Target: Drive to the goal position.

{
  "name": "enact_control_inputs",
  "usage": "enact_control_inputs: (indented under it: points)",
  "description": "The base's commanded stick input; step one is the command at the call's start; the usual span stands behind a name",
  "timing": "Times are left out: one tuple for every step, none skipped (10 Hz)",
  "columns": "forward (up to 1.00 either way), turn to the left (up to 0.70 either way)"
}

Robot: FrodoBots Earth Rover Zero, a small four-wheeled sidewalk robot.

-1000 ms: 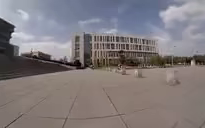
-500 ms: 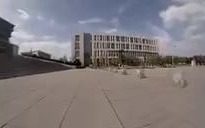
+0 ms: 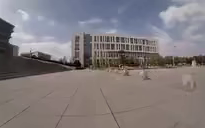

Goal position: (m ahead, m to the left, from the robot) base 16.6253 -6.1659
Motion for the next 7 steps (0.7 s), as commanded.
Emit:
enact_control_inputs:
  points:
    - [0.70, 0.00]
    - [0.70, 0.00]
    - [0.70, 0.00]
    - [0.70, 0.00]
    - [0.70, 0.00]
    - [0.70, 0.00]
    - [0.70, 0.00]
